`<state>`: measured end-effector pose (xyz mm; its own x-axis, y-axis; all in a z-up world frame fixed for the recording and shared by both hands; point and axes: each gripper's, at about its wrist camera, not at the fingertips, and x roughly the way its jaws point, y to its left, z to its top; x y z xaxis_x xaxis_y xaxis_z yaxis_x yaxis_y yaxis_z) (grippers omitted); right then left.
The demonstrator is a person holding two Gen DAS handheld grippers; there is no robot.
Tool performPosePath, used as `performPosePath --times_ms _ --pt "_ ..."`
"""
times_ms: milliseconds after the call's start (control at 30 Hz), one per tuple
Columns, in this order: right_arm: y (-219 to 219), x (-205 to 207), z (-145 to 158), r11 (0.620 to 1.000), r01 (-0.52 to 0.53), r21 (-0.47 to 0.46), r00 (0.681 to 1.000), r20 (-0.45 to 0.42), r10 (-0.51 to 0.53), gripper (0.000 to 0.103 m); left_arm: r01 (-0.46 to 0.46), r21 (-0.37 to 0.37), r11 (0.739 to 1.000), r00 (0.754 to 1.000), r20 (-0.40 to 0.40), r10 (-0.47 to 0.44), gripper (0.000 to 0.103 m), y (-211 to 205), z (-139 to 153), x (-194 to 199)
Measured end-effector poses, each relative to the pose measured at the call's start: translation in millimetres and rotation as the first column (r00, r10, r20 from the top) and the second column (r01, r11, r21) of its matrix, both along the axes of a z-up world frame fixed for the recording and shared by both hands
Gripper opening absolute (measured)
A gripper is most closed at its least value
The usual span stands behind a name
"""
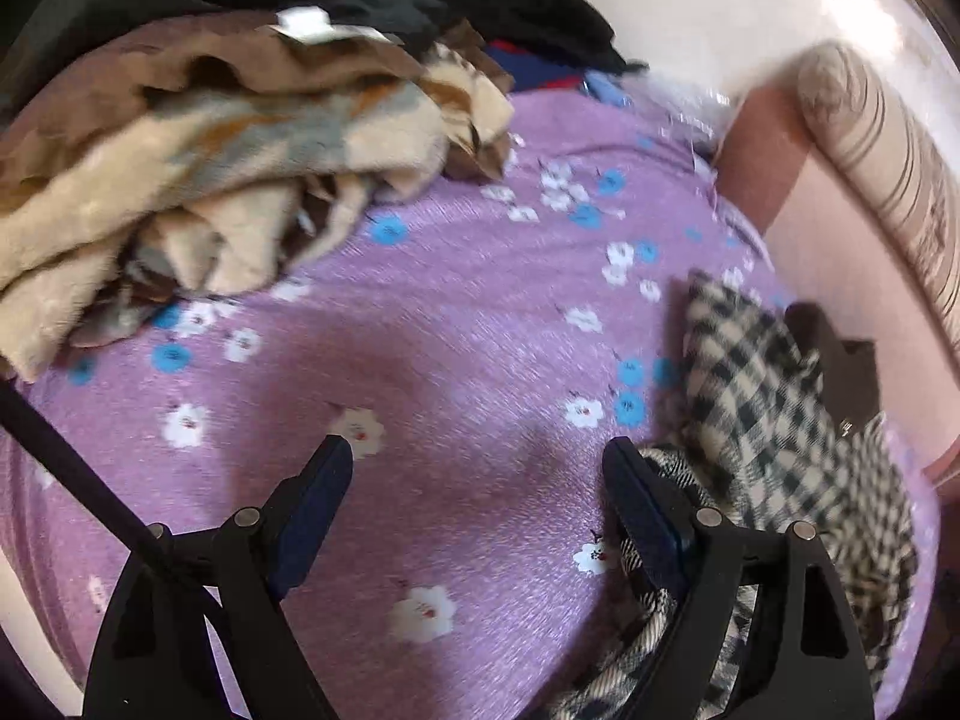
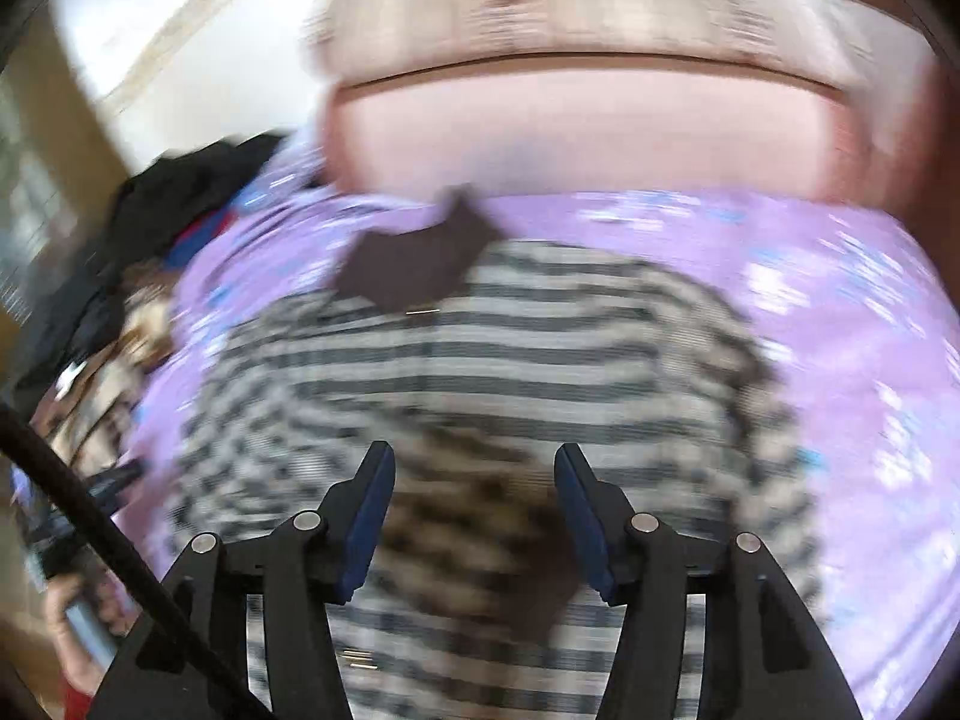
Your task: Fold large clothes
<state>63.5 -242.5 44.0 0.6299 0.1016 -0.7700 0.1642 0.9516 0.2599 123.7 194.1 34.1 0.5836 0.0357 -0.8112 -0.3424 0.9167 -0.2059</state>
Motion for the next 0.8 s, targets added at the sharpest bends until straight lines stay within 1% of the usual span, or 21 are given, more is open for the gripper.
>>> performPosePath --times_ms 33,100,200,267,300,333,367,400,433,467,533,567,633,700,767,800 --pt "-14.2 -6.9 -8.0 0.999 0.034 0.001 0.999 -0.013 -0.034 0.064 -0.004 -0.003 1.000 1.000 0.010 0.004 0.085 2.1 3.7 -3.6" --pt "-26.6 -13.2 -23.6 0.999 0.049 0.014 0.998 -0.042 -0.048 0.064 -0.003 -0.020 1.000 1.000 0.029 0.003 0.085 4.9 10.4 -12.0" --pt "-24.2 -14.0 -52.3 0.998 0.034 0.046 0.996 -0.088 -0.030 0.065 0.029 -0.034 0.999 0.999 0.046 -0.027 0.085 -0.1 15.1 -20.0" --pt "-18.1 -9.3 -71.9 0.998 0.023 0.057 0.992 -0.127 -0.016 0.066 0.066 -0.023 0.998 0.996 0.054 -0.065 0.085 -9.6 16.9 -21.6" --pt "-12.9 -5.9 -82.3 0.999 0.019 0.046 0.988 -0.157 -0.012 0.066 0.085 -0.014 0.996 0.995 0.055 -0.084 0.085 -14.8 16.9 -21.7" --pt "-8.5 -2.8 -90.6 0.999 0.011 0.040 0.984 -0.180 -0.003 0.055 0.103 -0.006 0.995 0.993 0.054 -0.103 0.085 -19.9 16.9 -22.7" --pt "-4.3 -1.4 -93.0 0.999 -0.007 0.042 0.982 -0.186 0.015 0.035 0.121 0.002 0.993 0.991 0.055 -0.121 0.085 -24.4 16.6 -23.3" --pt "-2.2 -1.1 -91.5 0.998 -0.031 0.049 0.983 -0.181 0.039 0.005 0.133 0.011 0.991 0.989 0.057 -0.134 0.085 -28.1 16.2 -23.3" --pt "-3.2 -1.0 -84.4 0.997 -0.040 0.060 0.985 -0.166 0.050 0.004 0.142 0.022 0.990 0.988 0.058 -0.143 0.085 -31.2 16.2 -23.3" --pt "-6.3 -2.4 -72.9 0.998 -0.039 0.050 0.990 -0.134 0.046 0.004 0.150 0.036 0.988 0.987 0.060 -0.152 0.085 -34.8 16.5 -23.6" --pt "-19.2 -3.2 -50.7 1.000 0.001 -0.015 0.996 -0.091 -0.002 0.004 0.161 0.044 0.986 0.985 0.059 -0.163 0.085 -38.1 16.4 -23.0" --pt "-27.6 -1.7 -45.2 0.999 0.027 -0.033 0.996 -0.087 -0.030 0.004 0.167 0.048 0.985 0.984 0.054 -0.169 0.085 -40.6 16.0 -22.5" --pt "-47.4 1.0 -38.5 0.990 0.102 -0.097 0.989 -0.095 -0.111 0.004 0.173 0.061 0.983 0.983 0.042 -0.176 0.085 -42.8 13.6 -20.9" --pt "-62.5 5.9 -43.2 0.973 0.158 -0.166 0.976 -0.123 -0.180 0.004 0.183 0.080 0.980 0.982 0.024 -0.185 0.085 -46.7 9.5 -19.3" --pt "-69.9 11.5 -50.4 0.966 0.161 -0.200 0.966 -0.171 -0.196 0.005 0.191 0.083 0.978 0.981 0.006 -0.192 0.085 -48.0 5.6 -18.1" --pt "-72.5 9.4 -49.6 0.965 0.161 -0.208 0.964 -0.175 -0.198 0.006 0.190 0.080 0.979 0.982 0.002 -0.190 0.085 -47.9 4.2 -17.8"
